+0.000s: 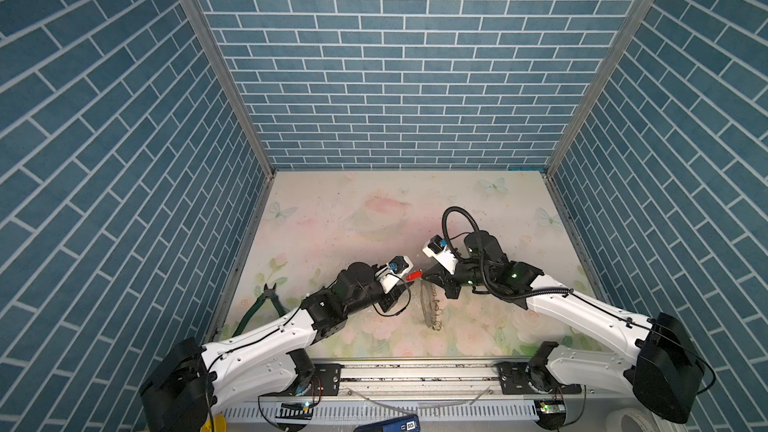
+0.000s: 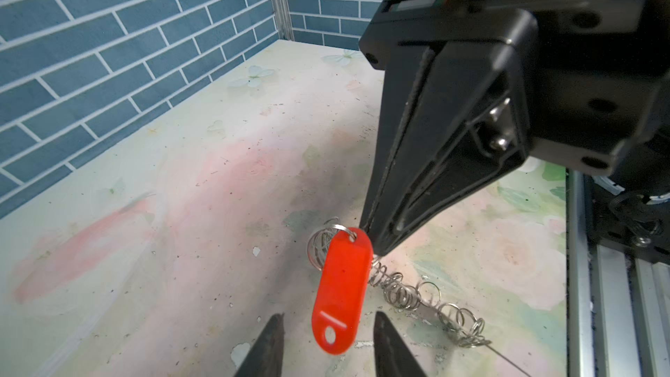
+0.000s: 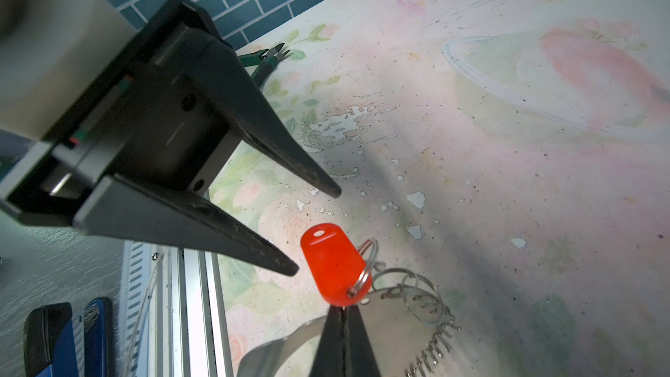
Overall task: Attach keys to a key ring
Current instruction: Pick up the key and keyring.
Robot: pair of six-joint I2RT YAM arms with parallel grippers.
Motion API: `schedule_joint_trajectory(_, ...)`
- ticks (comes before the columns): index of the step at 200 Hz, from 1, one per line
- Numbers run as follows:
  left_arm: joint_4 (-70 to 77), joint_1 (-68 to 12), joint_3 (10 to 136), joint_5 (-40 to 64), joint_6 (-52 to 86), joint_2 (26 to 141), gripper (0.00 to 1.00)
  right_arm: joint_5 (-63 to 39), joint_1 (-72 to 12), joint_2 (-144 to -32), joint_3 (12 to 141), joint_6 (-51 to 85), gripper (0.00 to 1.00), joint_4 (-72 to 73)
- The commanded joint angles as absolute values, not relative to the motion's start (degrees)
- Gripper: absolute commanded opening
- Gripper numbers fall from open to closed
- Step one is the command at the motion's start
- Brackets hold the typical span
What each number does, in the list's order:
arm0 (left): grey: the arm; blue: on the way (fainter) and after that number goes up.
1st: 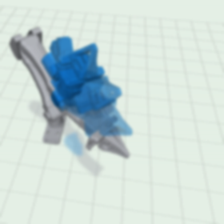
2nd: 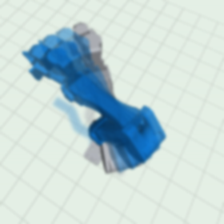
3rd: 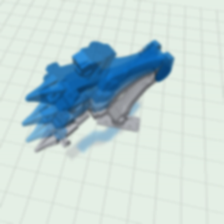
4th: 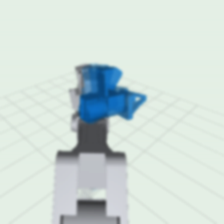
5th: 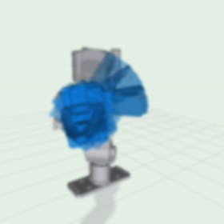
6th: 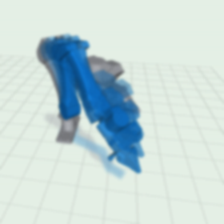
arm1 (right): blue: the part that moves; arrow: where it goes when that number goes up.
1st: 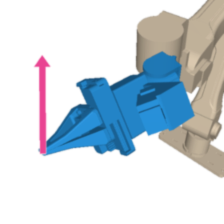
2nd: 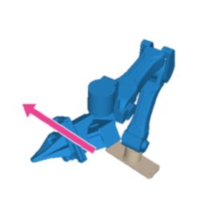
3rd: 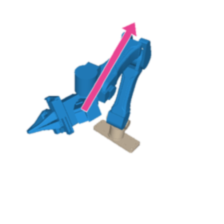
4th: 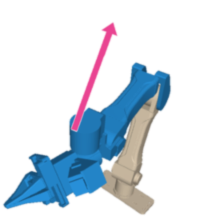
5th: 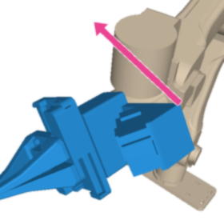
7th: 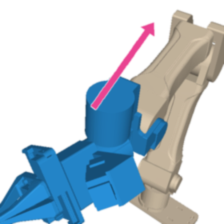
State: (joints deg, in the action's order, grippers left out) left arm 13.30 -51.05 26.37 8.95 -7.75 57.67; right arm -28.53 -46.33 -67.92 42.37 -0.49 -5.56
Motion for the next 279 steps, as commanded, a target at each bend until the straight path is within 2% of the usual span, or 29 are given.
schedule_joint_trajectory(1,11.57,-51.55,28.26,9.69,-8.96,58.44,0.35,-29.99,-46.19,-67.96,44.21,-2.84,0.00,-6.24)
schedule_joint_trajectory(41,11.43,-51.59,28.43,8.92,-9.05,58.72,0.25,-29.79,-46.14,-68.12,44.25,-2.90,0.00,-6.37)
schedule_joint_trajectory(78,11.34,-51.54,28.26,7.46,-9.18,58.33,0.24,-30.09,-46.14,-68.34,44.48,-2.98,0.00,-6.83)
schedule_joint_trajectory(101,12.02,-51.59,28.43,6.38,-8.63,58.01,0.29,-30.39,-46.23,-68.95,44.91,-3.29,0.00,-7.73)
schedule_joint_trajectory(182,12.64,-51.59,29.71,4.71,-7.46,59.77,0.36,-32.51,-47.02,-70.05,45.62,-3.50,0.00,-8.25)
schedule_joint_trajectory(247,10.44,-51.58,31.89,3.80,-6.50,61.18,0.36,-32.49,-47.19,-69.66,45.55,-4.35,0.00,-9.05)
schedule_joint_trajectory(279,10.00,-51.57,30.13,4.51,-3.08,56.81,0.37,-31.84,-46.57,-67.42,43.28,-4.34,0.00,-6.55)
